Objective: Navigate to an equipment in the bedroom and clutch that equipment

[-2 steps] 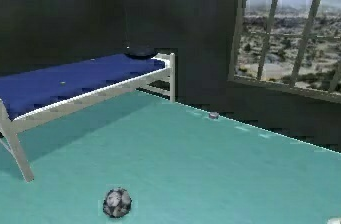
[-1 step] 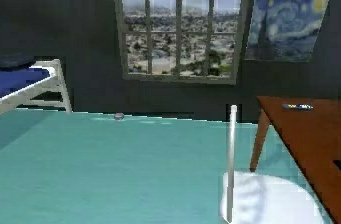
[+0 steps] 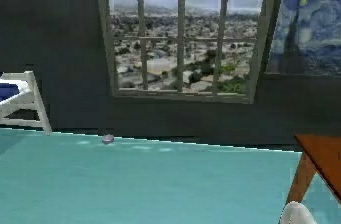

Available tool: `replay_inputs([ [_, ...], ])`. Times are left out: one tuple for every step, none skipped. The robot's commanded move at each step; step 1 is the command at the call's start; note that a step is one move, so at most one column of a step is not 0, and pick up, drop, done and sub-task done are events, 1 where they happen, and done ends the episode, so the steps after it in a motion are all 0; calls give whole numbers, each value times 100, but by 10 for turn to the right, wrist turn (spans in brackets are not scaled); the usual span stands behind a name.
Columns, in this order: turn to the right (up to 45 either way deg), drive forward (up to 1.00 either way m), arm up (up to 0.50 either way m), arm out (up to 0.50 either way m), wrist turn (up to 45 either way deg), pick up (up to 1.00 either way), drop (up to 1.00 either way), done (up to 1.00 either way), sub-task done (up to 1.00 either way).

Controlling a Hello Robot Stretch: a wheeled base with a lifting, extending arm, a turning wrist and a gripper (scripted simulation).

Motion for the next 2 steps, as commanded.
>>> replay_inputs([
  [90,0,0,0,0,0,0,0,0],
  [0,60,0,0,0,0,0,0,0],
])
